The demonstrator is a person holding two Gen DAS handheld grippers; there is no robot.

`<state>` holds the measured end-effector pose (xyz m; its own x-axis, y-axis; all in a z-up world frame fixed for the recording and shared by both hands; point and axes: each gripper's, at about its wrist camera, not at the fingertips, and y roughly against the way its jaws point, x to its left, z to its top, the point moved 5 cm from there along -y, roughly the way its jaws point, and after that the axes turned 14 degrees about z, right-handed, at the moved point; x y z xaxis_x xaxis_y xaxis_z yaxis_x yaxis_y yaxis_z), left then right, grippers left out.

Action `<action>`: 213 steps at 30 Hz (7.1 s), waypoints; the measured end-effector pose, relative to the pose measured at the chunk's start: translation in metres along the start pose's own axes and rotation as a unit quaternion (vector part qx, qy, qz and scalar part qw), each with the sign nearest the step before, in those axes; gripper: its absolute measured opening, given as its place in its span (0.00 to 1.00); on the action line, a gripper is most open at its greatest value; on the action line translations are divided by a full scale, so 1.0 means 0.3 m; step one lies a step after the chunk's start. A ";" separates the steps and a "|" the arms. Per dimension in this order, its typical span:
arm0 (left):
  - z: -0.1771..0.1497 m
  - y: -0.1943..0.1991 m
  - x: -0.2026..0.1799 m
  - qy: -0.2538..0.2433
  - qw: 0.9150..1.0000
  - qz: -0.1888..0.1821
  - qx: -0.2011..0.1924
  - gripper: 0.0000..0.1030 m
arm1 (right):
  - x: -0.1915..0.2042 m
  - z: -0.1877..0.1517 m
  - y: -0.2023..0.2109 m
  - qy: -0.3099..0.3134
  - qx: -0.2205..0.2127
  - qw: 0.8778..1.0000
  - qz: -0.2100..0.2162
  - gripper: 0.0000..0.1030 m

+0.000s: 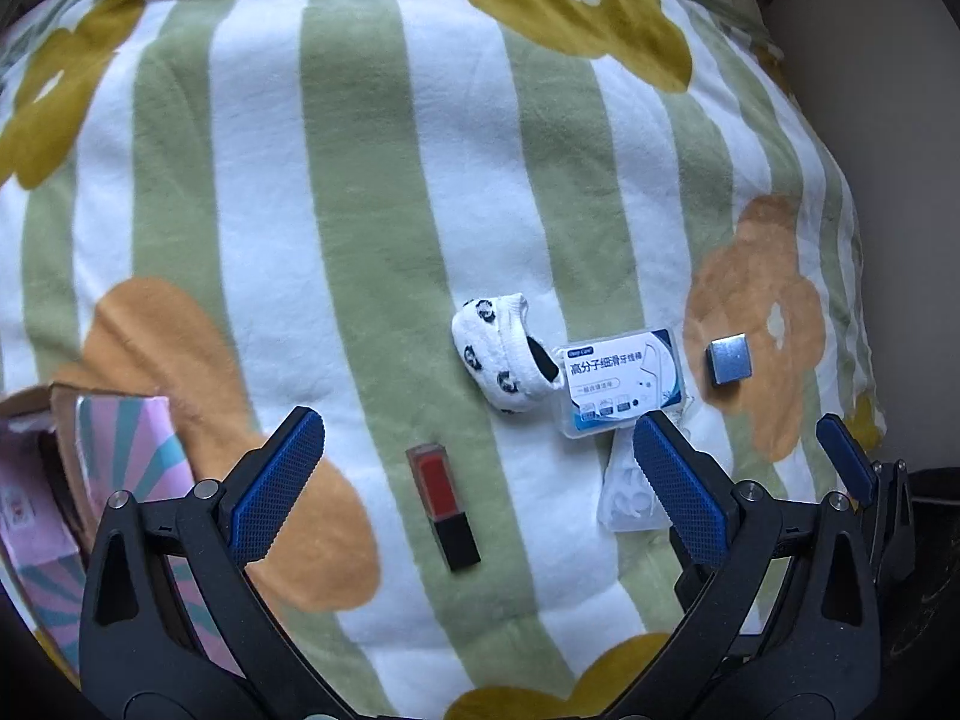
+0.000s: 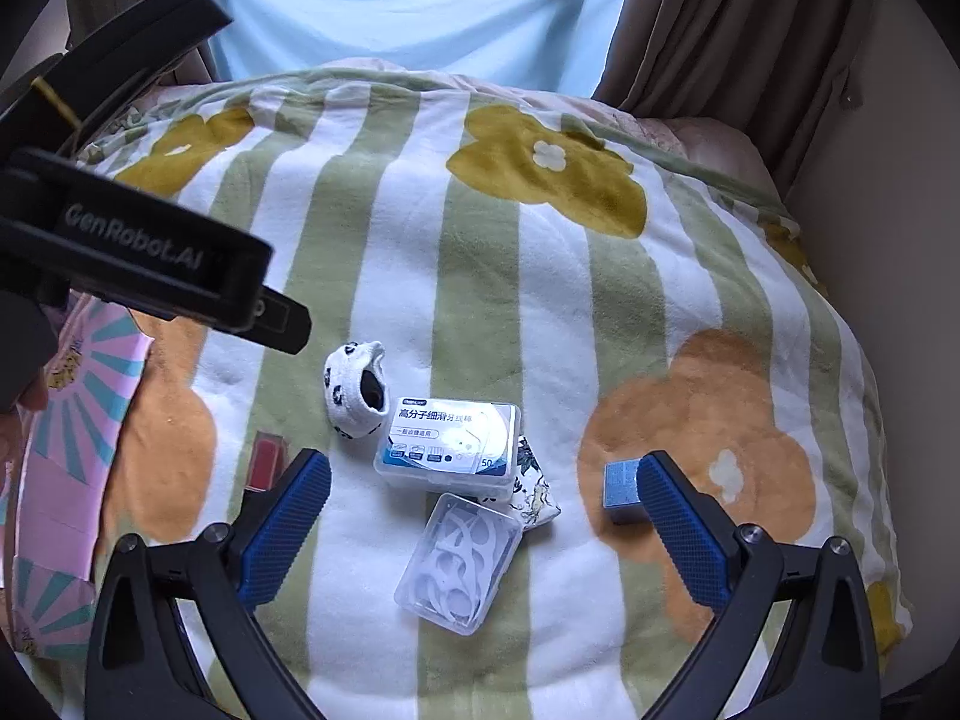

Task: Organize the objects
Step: 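Grasp the panda sock with the left tool while the right tool grasps the floss-pick box, then carry the panda sock and floss-pick box over the cardboard box, then drop the sock and floss-pick box into the box, opening both tools, then withdraw both tools from the box toward the remaining items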

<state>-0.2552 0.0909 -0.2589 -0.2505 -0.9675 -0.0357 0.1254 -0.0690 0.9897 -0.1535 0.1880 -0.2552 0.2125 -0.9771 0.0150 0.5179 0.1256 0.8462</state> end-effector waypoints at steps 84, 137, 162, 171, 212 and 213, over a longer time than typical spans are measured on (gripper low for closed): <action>-0.656 0.636 0.049 0.136 0.983 0.033 -0.119 0.39 | 0.024 -0.005 0.595 0.002 -0.016 0.995 0.099 0.83; -0.900 0.241 0.846 0.186 0.980 0.068 -0.014 0.39 | 1.089 0.224 -0.079 0.148 0.098 0.958 0.225 0.84; -0.866 0.209 0.768 0.110 0.984 0.126 -0.055 1.00 | 1.044 0.283 -0.252 0.069 0.096 0.968 0.221 1.00; -0.874 0.236 0.781 0.112 0.982 0.140 -0.067 1.00 | 1.029 0.283 -0.212 0.069 0.085 0.969 0.221 1.00; -0.787 0.776 0.334 0.066 0.966 0.144 -0.204 1.00 | 0.213 0.003 0.650 -0.073 0.015 0.995 0.071 1.00; -0.782 0.775 0.319 0.062 0.968 0.135 -0.203 1.00 | 0.193 -0.010 0.654 -0.081 0.015 0.994 0.068 1.00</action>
<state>-0.0248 -0.0748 -0.0649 -0.0424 -0.9835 0.1761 0.5435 0.1252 0.8300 -0.0370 0.1566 -0.0898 0.1415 -0.9665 0.2143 0.4687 0.2561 0.8454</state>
